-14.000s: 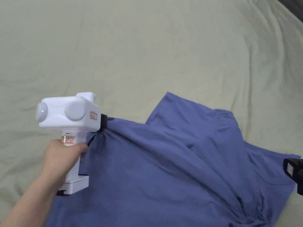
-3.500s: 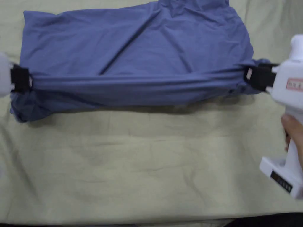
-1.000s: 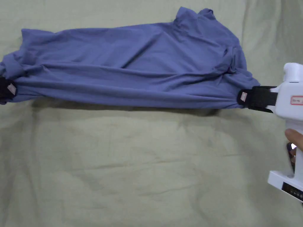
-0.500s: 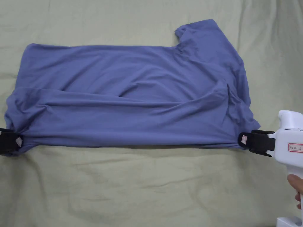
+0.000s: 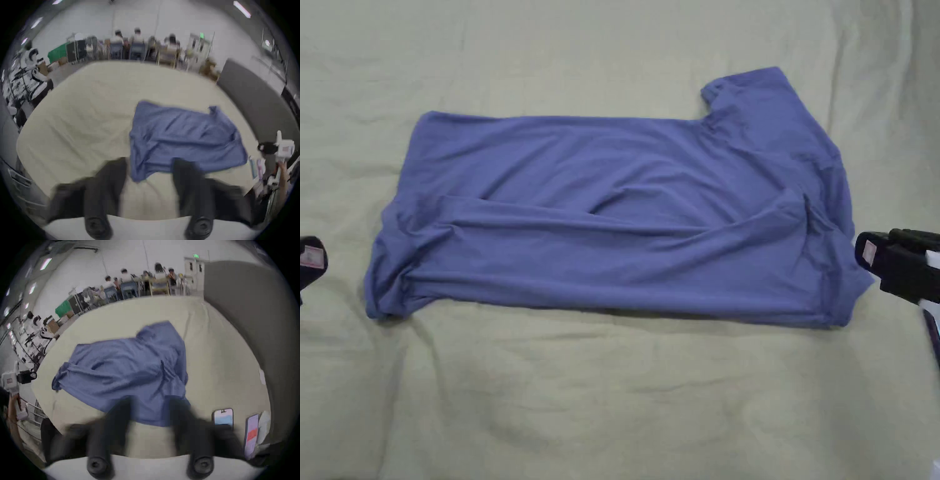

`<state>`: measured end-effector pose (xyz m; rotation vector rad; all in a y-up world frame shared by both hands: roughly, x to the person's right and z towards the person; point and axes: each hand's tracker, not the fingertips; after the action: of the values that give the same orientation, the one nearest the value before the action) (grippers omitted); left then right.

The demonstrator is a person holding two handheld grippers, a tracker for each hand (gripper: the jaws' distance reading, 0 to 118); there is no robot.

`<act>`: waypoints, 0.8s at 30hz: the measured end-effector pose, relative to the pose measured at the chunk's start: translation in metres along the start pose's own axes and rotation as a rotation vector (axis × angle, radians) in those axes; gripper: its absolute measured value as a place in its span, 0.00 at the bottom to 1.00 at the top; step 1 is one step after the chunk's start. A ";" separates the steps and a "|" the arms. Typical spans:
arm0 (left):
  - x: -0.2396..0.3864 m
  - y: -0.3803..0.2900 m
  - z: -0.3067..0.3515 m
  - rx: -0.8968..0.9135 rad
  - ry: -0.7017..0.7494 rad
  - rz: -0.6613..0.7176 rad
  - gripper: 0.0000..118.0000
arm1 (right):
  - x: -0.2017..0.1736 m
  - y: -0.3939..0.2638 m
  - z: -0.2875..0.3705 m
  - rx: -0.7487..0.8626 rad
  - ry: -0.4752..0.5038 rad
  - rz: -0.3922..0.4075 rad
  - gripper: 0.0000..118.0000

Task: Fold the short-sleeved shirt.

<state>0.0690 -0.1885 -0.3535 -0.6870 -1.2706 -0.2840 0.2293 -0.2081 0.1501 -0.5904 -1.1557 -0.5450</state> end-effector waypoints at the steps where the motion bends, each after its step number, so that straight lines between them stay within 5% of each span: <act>1: 0.007 -0.001 0.005 0.037 0.068 0.008 0.00 | -0.004 0.001 0.003 0.027 0.024 0.005 0.02; 5: 0.026 0.023 -0.009 -0.045 0.068 -0.175 0.00 | -0.009 0.010 0.001 -0.006 0.065 0.029 0.02; 9: 0.026 0.079 -0.075 -0.028 0.064 -0.197 0.00 | -0.004 0.029 -0.009 0.013 0.088 0.008 0.02; 12: 0.012 0.133 -0.171 -0.081 0.009 -0.148 0.15 | -0.003 0.043 -0.021 0.022 0.085 0.023 0.02; 14: 0.006 0.151 -0.242 -0.226 0.004 -0.121 0.76 | -0.002 0.051 -0.029 0.022 0.084 0.033 0.02; 15: 0.004 0.156 -0.273 -0.235 0.021 -0.112 0.89 | -0.002 0.052 -0.035 0.021 0.081 0.036 0.02; 20: -0.015 0.125 -0.392 -0.465 0.102 -0.073 0.89 | 0.005 0.053 -0.065 -0.024 0.068 0.009 0.02; 24: -0.014 0.105 -0.406 -0.491 0.113 -0.093 0.88 | 0.004 0.041 -0.082 -0.065 0.060 -0.008 0.02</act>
<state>0.4387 -0.3592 -0.4537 -1.0138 -1.1327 -0.7162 0.3137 -0.2343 0.1240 -0.6216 -1.0870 -0.6057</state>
